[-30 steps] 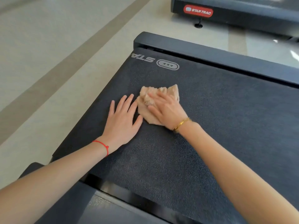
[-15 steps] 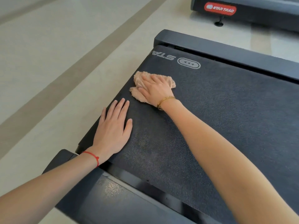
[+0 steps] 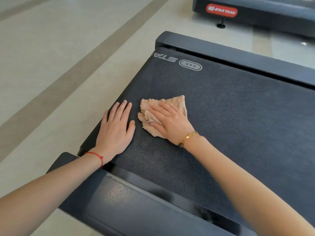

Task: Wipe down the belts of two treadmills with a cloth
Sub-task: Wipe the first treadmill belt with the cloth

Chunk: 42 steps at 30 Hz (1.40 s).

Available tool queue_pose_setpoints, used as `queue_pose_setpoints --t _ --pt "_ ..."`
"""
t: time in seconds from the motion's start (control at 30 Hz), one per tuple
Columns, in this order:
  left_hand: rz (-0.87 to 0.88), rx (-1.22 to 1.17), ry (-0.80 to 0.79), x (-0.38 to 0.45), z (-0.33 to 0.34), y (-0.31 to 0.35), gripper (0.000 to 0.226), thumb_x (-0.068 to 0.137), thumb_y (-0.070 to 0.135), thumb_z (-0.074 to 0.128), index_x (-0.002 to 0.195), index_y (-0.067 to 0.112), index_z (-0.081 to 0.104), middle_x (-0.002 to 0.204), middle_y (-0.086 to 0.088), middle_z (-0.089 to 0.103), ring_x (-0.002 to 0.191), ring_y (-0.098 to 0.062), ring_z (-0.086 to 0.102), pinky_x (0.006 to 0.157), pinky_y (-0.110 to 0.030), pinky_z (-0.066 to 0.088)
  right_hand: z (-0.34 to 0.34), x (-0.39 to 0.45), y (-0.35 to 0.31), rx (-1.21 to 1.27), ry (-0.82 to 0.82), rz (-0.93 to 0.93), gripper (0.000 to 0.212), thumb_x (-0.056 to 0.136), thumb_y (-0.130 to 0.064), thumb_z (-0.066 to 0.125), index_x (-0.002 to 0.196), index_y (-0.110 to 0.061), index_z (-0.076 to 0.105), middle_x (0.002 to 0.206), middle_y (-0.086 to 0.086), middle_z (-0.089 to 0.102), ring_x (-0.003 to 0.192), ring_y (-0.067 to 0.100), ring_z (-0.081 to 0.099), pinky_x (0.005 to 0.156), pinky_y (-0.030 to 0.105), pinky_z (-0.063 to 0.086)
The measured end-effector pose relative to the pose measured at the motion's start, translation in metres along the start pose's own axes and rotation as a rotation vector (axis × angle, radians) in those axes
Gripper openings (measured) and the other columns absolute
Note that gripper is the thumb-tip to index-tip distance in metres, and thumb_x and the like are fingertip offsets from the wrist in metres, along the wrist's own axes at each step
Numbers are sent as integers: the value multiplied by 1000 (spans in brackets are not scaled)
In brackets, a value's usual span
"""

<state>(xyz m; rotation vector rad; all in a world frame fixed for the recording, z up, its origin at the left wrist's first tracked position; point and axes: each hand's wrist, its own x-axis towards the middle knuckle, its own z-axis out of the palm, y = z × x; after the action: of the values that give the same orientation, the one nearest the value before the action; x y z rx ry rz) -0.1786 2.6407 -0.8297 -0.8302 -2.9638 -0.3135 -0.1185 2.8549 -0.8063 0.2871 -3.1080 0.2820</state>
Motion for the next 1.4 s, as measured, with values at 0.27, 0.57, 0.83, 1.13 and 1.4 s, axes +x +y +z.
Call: queue_pose_setpoints --t 0.27,0.57,0.83,1.13,1.4 --pt "-1 -30 -18 -1 -4 3 61 102 41 20 158 17 20 165 -2 17 153 -23 11 121 -54 13 6 -50 -29 57 -10 -44 57 100 -46 24 147 -17 40 151 0 42 143 24 32 120 40 17" --pt "78 -76 -43 -12 -3 35 56 105 36 28 158 23 19 166 -1 15 154 -20 5 121 -59 3 5 -137 -28 -3 56 7 52 101 -45 29 147 -25 40 151 -4 42 142 24 34 118 42 24" --pt "57 -68 -62 -19 2 71 59 104 42 26 159 24 14 167 1 10 154 -21 -1 120 -61 -2 -10 -136 9 57 112 344 56 97 -42 27 137 -14 54 144 6 51 135 37 42 113 51 26" --pt "119 -71 -29 -30 9 97 58 104 38 30 158 22 19 166 -3 16 154 -24 6 120 -62 2 6 -202 -22 18 60 129 52 103 -49 24 151 -31 31 157 -11 31 148 17 20 120 41 16" --pt "122 -62 3 -33 12 98 58 103 41 22 157 22 22 164 -3 20 153 -25 10 121 -60 6 -13 -204 -33 351 399 336 57 96 -50 48 146 -22 42 156 -5 33 147 13 22 121 39 17"
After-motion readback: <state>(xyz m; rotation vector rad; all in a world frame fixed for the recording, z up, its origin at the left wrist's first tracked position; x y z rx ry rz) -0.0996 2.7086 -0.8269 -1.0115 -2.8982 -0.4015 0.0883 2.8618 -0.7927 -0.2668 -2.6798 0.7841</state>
